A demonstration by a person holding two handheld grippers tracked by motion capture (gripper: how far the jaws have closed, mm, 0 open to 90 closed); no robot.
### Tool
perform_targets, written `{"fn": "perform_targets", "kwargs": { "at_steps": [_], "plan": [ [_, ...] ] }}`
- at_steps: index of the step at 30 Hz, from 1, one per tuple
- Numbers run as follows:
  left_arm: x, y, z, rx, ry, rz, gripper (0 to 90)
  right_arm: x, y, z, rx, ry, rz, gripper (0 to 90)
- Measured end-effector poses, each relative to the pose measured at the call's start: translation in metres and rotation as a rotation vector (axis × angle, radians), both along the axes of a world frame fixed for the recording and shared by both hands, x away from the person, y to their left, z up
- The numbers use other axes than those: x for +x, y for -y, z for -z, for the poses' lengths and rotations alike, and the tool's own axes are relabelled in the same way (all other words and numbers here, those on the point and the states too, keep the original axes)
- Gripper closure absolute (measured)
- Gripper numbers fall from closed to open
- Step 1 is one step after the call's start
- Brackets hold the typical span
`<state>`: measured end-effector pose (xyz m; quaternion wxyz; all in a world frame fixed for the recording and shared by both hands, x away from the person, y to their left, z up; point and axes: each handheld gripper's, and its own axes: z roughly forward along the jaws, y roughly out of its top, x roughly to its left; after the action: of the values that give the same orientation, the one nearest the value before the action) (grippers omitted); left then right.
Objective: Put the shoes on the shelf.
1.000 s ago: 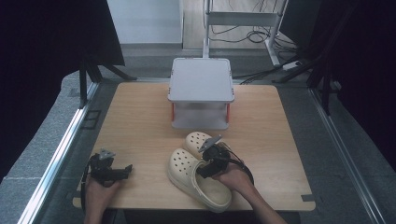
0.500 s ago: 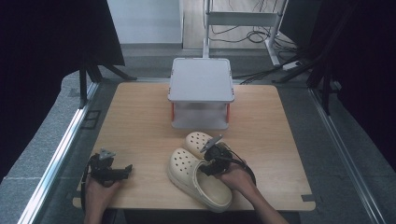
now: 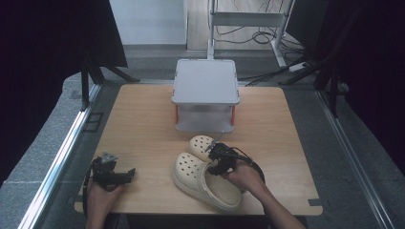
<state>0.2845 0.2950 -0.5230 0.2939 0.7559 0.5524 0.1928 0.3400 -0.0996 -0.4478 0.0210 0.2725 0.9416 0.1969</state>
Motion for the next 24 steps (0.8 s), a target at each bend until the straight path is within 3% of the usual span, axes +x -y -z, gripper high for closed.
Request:
{"fn": "perform_targets", "kwargs": {
  "at_steps": [7, 24],
  "plan": [
    [0.000, 0.000, 0.000, 0.001, 0.000, 0.000, 0.8, 0.000, 0.002, -0.004, 0.001, 0.006, 0.036, 64.5],
    [0.000, 0.000, 0.000, 0.005, -0.002, 0.004, 0.8, -0.006, 0.026, -0.068, 0.030, 0.001, 0.057, 64.3]
  ]
}}
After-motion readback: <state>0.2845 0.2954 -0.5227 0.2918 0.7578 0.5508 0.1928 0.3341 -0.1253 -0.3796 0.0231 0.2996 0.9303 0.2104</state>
